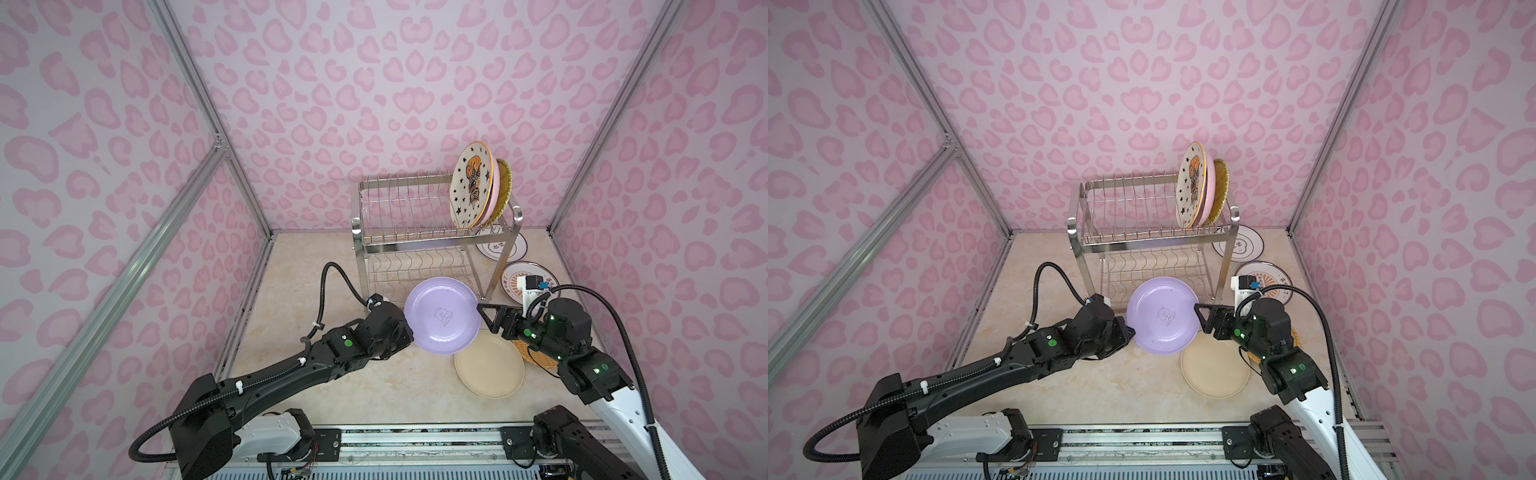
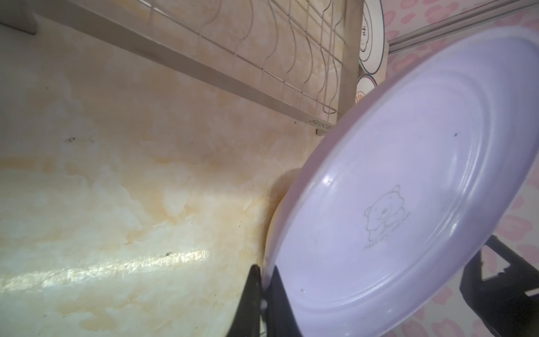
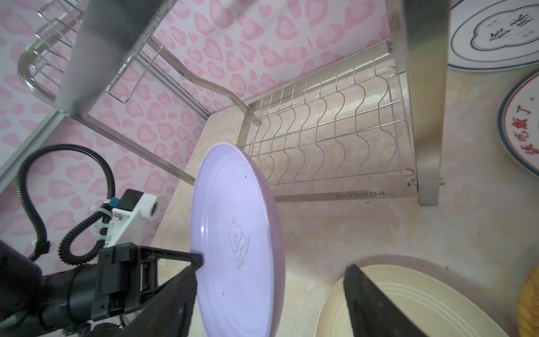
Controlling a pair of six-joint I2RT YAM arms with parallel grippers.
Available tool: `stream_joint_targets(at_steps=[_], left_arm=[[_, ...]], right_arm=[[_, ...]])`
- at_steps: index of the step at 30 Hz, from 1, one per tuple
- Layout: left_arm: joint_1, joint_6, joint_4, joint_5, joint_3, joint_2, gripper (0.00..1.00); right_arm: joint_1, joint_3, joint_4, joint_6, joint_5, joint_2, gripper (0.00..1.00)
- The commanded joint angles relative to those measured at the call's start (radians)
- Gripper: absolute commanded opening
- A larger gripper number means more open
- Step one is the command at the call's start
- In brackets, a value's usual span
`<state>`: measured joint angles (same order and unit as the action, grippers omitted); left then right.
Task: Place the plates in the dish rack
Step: 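Tilt the lilac plate up with the left gripper while right gripper grasps its rim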
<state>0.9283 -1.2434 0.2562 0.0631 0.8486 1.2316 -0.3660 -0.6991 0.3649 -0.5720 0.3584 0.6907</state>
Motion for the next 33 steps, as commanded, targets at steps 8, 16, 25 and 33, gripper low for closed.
stream_joint_targets(at_steps=[8,16,25,33], left_arm=[[-0.005,0.045,-0.092,0.0,0.009,-0.01,0.03],[-0.005,0.043,-0.129,-0.025,0.002,0.012,0.03],[-0.011,0.047,-0.143,-0.029,-0.001,0.017,0.03],[-0.011,0.048,-0.164,-0.041,-0.003,0.031,0.04]], right_arm=[[-0.081,-0.018,-0.007,0.02,-0.121,0.074,0.53],[-0.137,-0.034,-0.023,0.011,-0.19,0.114,0.34],[-0.154,-0.024,-0.029,-0.013,-0.201,0.1,0.05],[-0.165,-0.016,-0.041,-0.037,-0.197,0.06,0.0]])
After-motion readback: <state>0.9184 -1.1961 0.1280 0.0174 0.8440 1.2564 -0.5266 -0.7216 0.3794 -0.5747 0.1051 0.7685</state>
